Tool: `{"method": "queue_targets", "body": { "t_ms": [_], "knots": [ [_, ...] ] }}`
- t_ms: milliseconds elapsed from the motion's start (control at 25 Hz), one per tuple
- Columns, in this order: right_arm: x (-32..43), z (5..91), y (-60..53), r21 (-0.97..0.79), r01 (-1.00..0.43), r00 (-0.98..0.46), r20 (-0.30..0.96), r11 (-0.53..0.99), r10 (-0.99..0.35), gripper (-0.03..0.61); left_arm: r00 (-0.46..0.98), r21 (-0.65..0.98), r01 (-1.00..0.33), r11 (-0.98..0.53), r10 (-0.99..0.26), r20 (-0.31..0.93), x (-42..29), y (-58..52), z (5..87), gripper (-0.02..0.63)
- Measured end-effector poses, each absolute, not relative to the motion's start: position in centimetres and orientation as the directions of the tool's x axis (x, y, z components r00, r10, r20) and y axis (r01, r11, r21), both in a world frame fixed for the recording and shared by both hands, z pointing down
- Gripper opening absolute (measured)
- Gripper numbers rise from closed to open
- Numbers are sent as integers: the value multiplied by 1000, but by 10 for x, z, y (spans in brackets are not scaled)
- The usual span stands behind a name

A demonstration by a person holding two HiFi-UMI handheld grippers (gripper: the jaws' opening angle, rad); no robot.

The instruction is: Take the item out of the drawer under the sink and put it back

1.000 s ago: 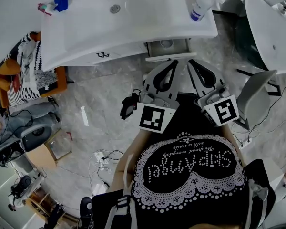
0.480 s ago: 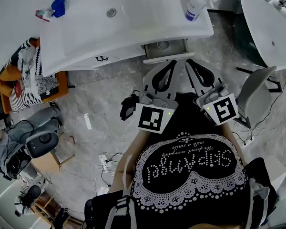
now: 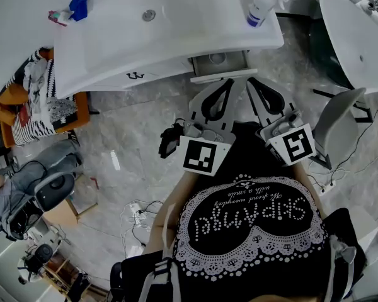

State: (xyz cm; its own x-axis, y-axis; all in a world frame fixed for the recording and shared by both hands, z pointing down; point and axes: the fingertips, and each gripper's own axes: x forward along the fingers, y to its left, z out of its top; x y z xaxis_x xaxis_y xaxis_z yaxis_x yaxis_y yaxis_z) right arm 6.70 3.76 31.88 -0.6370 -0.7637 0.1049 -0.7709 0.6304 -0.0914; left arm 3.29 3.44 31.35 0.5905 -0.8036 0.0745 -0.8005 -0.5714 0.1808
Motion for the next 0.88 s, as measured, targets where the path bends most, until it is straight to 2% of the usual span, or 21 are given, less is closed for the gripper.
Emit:
{"method": "queue_targets", "body": {
  "t_ms": [880],
  "knots": [
    [68,327,36,-118,-769,-639,130,628,-758,17,594,188,-799,-572,-799,93,34,34,320,3]
  ]
}}
